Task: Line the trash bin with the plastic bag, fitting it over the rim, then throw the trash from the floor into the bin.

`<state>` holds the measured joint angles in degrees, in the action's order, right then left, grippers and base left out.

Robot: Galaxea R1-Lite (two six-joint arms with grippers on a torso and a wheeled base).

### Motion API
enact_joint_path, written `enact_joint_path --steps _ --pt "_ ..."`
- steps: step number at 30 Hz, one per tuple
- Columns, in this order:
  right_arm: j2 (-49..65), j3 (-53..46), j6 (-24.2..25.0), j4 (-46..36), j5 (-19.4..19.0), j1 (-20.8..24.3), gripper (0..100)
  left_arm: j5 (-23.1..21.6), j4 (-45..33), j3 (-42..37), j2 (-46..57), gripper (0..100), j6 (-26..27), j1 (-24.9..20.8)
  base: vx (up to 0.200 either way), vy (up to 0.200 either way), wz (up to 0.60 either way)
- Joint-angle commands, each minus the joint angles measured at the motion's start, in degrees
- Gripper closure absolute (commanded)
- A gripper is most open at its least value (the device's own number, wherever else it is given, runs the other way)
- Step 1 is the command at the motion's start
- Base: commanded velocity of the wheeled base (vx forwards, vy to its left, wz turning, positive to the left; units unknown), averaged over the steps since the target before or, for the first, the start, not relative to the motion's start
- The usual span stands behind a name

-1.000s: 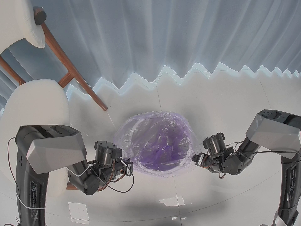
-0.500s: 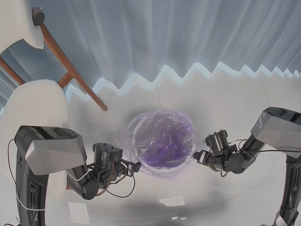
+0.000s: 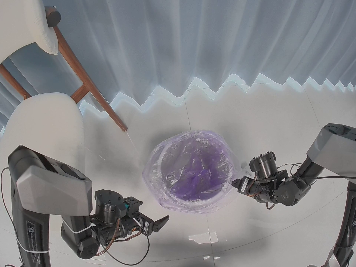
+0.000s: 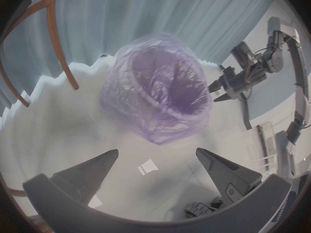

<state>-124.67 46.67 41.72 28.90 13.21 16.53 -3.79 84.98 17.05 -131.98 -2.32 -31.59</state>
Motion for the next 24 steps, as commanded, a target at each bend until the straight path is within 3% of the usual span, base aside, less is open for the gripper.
enact_joint_path --steps 1,7,10,13,18,24 --pt "7.0 -5.1 -0.8 0.1 -0.1 0.2 0 -5.5 1.3 -4.5 10.0 0 0.7 -2.1 0.0 0.0 0.0" --pt "14.3 -9.6 -1.8 0.0 -0.5 1.3 0 -9.2 1.1 -5.2 18.6 0 0.5 -4.2 0.0 0.0 0.0" --pt "23.9 -14.0 -2.4 -0.5 -2.7 1.7 0 -10.7 -2.5 -6.2 30.5 0 0.1 -5.2 0.0 0.0 0.0" --pt "28.6 -15.4 -3.4 -1.2 -3.7 1.6 0 -12.9 -11.3 -2.6 38.7 0 -0.1 -3.5 0.0 0.0 0.0" --pt "33.1 -17.6 -4.3 -5.0 -3.7 1.5 0 -16.5 -40.6 12.1 51.9 0 -1.2 0.7 0.0 0.0 0.0" --pt "34.7 -18.0 -4.4 -5.6 -3.5 1.6 0 -18.6 -61.4 23.6 59.1 0 -5.1 1.7 0.0 0.0 0.0"
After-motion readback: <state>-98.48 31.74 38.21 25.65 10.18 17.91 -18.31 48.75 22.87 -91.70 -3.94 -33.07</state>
